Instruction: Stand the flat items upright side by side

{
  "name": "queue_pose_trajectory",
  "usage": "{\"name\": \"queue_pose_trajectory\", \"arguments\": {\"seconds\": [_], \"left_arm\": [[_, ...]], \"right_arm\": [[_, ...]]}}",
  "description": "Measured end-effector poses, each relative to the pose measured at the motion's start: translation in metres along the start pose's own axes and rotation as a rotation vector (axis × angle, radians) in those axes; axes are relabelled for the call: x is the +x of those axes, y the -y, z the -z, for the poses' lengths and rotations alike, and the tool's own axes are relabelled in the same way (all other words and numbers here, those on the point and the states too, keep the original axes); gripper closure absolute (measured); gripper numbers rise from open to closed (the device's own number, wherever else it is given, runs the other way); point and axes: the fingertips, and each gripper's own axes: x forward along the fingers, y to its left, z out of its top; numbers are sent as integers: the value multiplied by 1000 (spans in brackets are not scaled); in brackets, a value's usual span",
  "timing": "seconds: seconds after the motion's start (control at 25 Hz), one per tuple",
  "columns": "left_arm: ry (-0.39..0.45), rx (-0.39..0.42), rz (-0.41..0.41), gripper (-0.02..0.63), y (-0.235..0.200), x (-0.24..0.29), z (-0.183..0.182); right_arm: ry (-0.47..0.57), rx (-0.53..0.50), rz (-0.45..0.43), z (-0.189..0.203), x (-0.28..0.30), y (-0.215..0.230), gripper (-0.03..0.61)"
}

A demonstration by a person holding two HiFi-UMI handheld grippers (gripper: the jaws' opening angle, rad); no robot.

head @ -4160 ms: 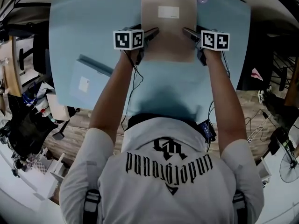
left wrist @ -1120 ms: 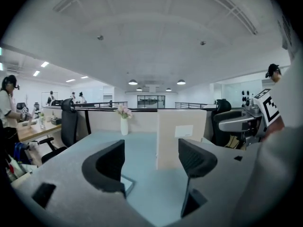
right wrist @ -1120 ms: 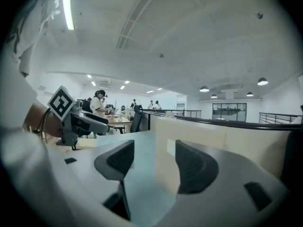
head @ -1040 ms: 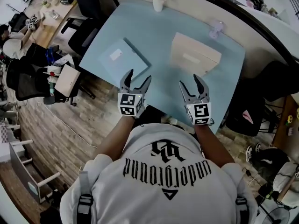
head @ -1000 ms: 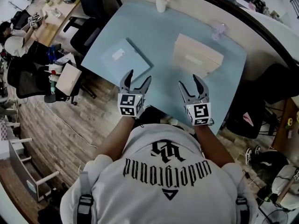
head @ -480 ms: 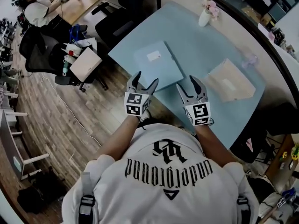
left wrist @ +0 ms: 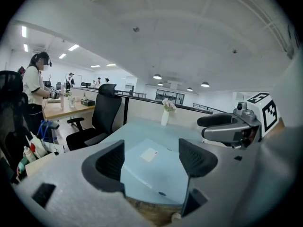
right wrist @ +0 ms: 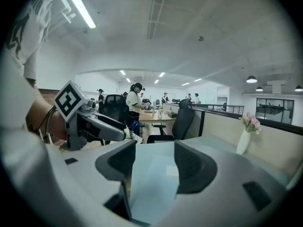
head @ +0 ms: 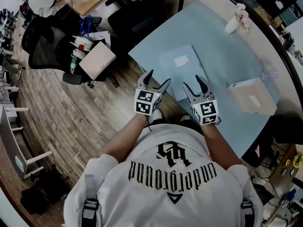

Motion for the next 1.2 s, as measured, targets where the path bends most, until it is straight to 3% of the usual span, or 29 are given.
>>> {"name": "queue_pose_trajectory", "arguments": {"seconds": [0.24, 0.56, 0.8, 1.0, 1.12, 1.2], "left_arm": [[-89, -104, 13, 245, -19, 44, 36], [-312, -309, -32, 245, -31, 124, 116], [-459, -448, -85, 245, -34, 162, 174], [-541, -585, -100, 247, -34, 178, 201], [-568, -597, -88, 273, -32, 185, 207], [-576, -595, -88, 276, -31, 186, 209]], "right_arm": [[-133, 6, -44, 37, 42, 30, 319], [-435, 82, -135, 133, 103, 110, 318], [-661, 209, -206, 206, 140, 153, 298], [-821, 354, -268, 253, 153, 165, 284], [-853, 448, -329, 263, 157, 163, 304], [-858, 458, -352, 264, 159, 162, 307]]}}
